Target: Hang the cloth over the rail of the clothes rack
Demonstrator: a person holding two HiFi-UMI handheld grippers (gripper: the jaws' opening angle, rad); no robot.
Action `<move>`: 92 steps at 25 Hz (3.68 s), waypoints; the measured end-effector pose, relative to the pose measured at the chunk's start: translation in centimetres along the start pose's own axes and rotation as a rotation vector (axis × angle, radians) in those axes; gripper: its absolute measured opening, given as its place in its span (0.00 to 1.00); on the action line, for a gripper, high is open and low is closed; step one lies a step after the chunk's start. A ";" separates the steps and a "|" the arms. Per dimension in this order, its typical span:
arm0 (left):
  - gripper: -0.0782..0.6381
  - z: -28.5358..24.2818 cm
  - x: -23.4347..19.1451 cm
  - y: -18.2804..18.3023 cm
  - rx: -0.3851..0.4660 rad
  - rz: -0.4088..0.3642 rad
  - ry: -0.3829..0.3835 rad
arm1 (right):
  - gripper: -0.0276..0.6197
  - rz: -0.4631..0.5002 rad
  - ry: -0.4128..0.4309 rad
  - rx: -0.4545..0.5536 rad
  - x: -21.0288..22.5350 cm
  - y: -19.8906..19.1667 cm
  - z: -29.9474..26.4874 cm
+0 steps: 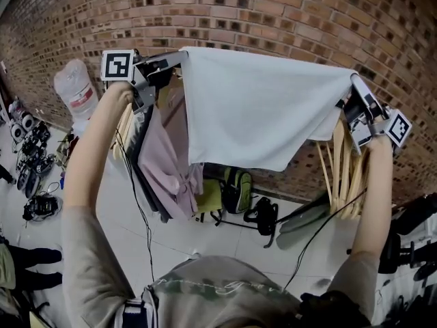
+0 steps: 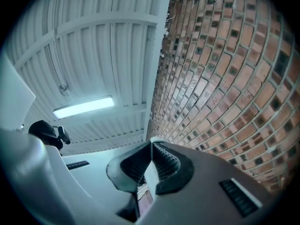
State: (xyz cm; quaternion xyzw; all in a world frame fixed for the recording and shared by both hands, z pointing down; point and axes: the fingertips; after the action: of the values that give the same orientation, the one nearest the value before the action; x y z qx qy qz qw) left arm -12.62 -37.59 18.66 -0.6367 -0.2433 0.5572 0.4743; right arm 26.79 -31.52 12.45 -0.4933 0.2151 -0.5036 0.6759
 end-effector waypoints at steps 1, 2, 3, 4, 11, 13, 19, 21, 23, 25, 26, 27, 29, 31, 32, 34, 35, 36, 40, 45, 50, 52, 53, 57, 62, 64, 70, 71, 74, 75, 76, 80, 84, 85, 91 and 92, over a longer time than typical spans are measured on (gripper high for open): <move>0.14 -0.2 0.0 0.1 -0.012 0.003 -0.002 | 0.07 -0.010 0.002 0.000 0.1 0.2 0.0; 0.14 -0.4 -0.1 -0.1 -0.030 0.005 -0.003 | 0.07 -0.021 0.002 -0.003 0.2 0.2 0.0; 0.14 -0.6 -0.3 -0.5 -0.054 0.002 0.000 | 0.07 -0.032 0.001 -0.011 0.2 0.0 0.1; 0.14 -0.7 -0.7 -1.2 -0.081 -0.006 0.009 | 0.07 -0.038 -0.003 -0.027 0.2 -0.3 0.2; 0.14 -1.0 -1.7 -2.2 -0.079 0.024 -0.004 | 0.07 0.053 -0.093 -0.243 0.1 -3.2 0.4; 0.14 -1.1 -1.2 -1.6 -0.048 0.040 -0.044 | 0.07 0.063 -0.115 -0.280 0.1 -4.1 0.4; 0.14 -0.9 -1.2 -2.4 -0.065 -0.019 -0.015 | 0.07 0.118 -0.170 -0.352 -0.2 -6.8 1.3; 0.14 -1.0 -1.5 -2.8 -0.084 -0.059 0.022 | 0.07 0.142 -0.197 -0.354 0.1 -7.4 1.9; 0.14 -1.0 -1.7 -3.1 -0.093 -0.075 0.048 | 0.07 0.150 -0.209 -0.338 0.2 -7.6 2.4; 0.14 -0.9 -1.6 -3.1 -0.098 -0.083 0.047 | 0.07 0.160 -0.215 -0.325 0.2 -7.7 2.7; 0.14 -0.9 -1.5 -3.1 -0.099 -0.091 0.042 | 0.07 0.167 -0.213 -0.320 0.1 -7.7 2.8; 0.14 -0.9 -1.5 -3.1 -0.100 -0.095 0.041 | 0.08 0.173 -0.208 -0.314 0.0 -7.7 3.0; 0.14 -0.5 -2.1 -3.4 -0.102 -0.076 0.052 | 0.08 0.175 -0.199 -0.292 -0.1 -7.4 3.7; 0.14 -0.3 -2.4 -3.6 -0.101 -0.052 0.056 | 0.14 0.175 -0.201 -0.276 -0.1 -7.2 4.5; 0.14 -0.3 -2.4 -3.7 -0.100 -0.046 0.051 | 0.16 0.177 -0.205 -0.274 -0.1 -7.2 4.8; 0.14 -0.3 -2.1 -3.8 -0.100 -0.041 0.038 | 0.16 0.185 -0.214 -0.278 -0.1 -7.5 5.3; 0.14 -0.3 -2.1 -3.8 -0.099 -0.043 0.037 | 0.16 0.190 -0.216 -0.285 -0.1 -7.8 5.6; 0.14 -0.3 -2.2 -3.8 -0.097 -0.046 0.040 | 0.16 0.200 -0.217 -0.297 -0.1 -8.3 5.7; 0.14 -0.3 -2.2 -4.0 -0.096 -0.057 0.040 | 0.16 0.247 -0.255 -0.397 1.0 -11.4 6.5; 0.14 -0.7 -1.4 -3.5 -0.086 -0.111 0.025 | 0.21 0.296 -0.315 -0.486 3.0 -14.8 6.9; 0.14 -0.7 -1.4 -4.4 -0.076 -0.075 0.012 | 0.21 0.239 -0.266 -0.426 3.5 -17.4 6.7; 0.14 -0.7 -1.2 -4.4 -0.073 -0.098 0.011 | 0.21 0.211 -0.236 -0.383 3.3 -17.8 6.3; 0.14 -0.6 -1.1 -4.3 -0.071 -0.114 0.012 | 0.21 0.210 -0.225 -0.361 3.3 -17.8 6.2; 0.14 -0.2 -2.0 -4.0 -0.036 -0.108 0.029 | 0.21 0.260 -0.187 -0.328 3.3 -17.4 6.2; 0.14 -0.7 -0.9 -4.1 -0.067 -0.179 0.022 | 0.21 0.249 -0.215 -0.305 4.2 -17.1 7.0; 0.14 -0.6 -0.7 -4.1 -0.067 -0.188 0.015 | 0.21 0.261 -0.210 -0.328 4.6 -17.9 7.2; 0.14 -0.6 -0.9 -4.9 -0.082 -0.196 -0.006 | 0.21 0.305 -0.089 -0.398 3.2 -20.7 6.9; 0.14 -0.6 -0.9 -4.9 -0.080 -0.195 -0.007 | 0.21 0.307 -0.074 -0.402 2.8 -20.7 7.0; 0.14 -0.6 -0.9 -5.1 -0.079 -0.208 -0.010 | 0.09 0.332 -0.049 -0.406 1.4 -19.8 7.7; 0.14 -0.6 -0.8 -5.1 -0.079 -0.220 -0.011 | 0.08 0.345 -0.049 -0.400 1.0 -19.2 7.8; 0.14 -0.6 -0.8 -5.1 -0.080 -0.231 -0.013 | 0.08 0.356 -0.051 -0.392 0.6 -18.5 7.8; 0.14 -0.9 -0.7 -5.4 -0.085 -0.247 -0.027 | 0.08 0.342 -0.060 -0.350 -0.4 -16.1 7.6; 0.14 -1.4 -0.3 -5.2 -0.064 -0.239 -0.039 | 0.08 0.351 -0.056 -0.340 -1.1 -13.9 7.4; 0.14 -1.4 -0.2 -5.0 -0.054 -0.236 -0.041 | 0.08 0.356 -0.060 -0.336 -1.1 -13.3 7.3; 0.14 -1.4 -0.4 -3.2 0.002 -0.215 -0.008 | 0.08 0.345 -0.086 -0.325 -0.5 -10.3 6.1; 0.14 -1.3 -0.6 -3.0 0.005 -0.206 0.001 | 0.08 0.342 -0.088 -0.332 -0.5 -10.3 5.9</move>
State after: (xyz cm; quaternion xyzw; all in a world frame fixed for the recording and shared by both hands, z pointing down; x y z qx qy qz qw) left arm -10.91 -37.23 21.45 -0.6073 -0.3059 0.5059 0.5307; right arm 26.41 -28.53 23.88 -0.5754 0.3454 -0.3175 0.6699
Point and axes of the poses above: the fingertips, and each gripper's own axes: z backward along the fingers, x to its right, y out of its top, and after that the axes turned 9 degrees about z, right-handed
